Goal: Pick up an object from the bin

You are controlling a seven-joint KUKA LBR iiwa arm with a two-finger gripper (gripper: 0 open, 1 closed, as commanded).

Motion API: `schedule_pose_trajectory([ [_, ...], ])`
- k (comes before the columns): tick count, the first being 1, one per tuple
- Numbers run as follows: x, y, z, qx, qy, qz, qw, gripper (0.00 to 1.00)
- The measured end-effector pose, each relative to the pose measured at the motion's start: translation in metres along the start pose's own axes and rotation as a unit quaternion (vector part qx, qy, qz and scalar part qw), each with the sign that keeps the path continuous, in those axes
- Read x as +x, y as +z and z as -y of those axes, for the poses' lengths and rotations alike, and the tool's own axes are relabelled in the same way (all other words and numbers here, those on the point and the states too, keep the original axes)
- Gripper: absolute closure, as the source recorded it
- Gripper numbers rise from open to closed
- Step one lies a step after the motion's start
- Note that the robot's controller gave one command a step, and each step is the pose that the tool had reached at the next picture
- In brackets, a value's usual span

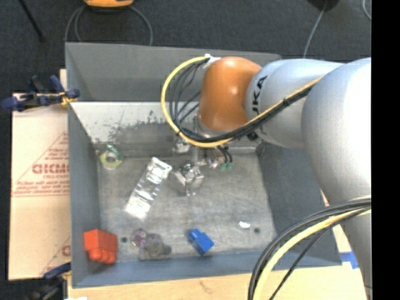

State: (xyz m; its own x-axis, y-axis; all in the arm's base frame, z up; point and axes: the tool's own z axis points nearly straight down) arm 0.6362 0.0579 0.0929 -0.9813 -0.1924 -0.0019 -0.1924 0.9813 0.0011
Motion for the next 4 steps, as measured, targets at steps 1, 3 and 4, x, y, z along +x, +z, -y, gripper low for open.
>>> schedule_pose_trajectory([
  [1,-0.028,0.004,-0.057,0.002,-0.081,0.0022,0.9967,0.00],
  [3,-0.033,0.004,-0.075,0.001,-0.267,0.0013,0.9636,0.00],
  [4,-0.020,-0.010,-0.066,0.001,-0.396,0.0007,0.9182,0.00],
])
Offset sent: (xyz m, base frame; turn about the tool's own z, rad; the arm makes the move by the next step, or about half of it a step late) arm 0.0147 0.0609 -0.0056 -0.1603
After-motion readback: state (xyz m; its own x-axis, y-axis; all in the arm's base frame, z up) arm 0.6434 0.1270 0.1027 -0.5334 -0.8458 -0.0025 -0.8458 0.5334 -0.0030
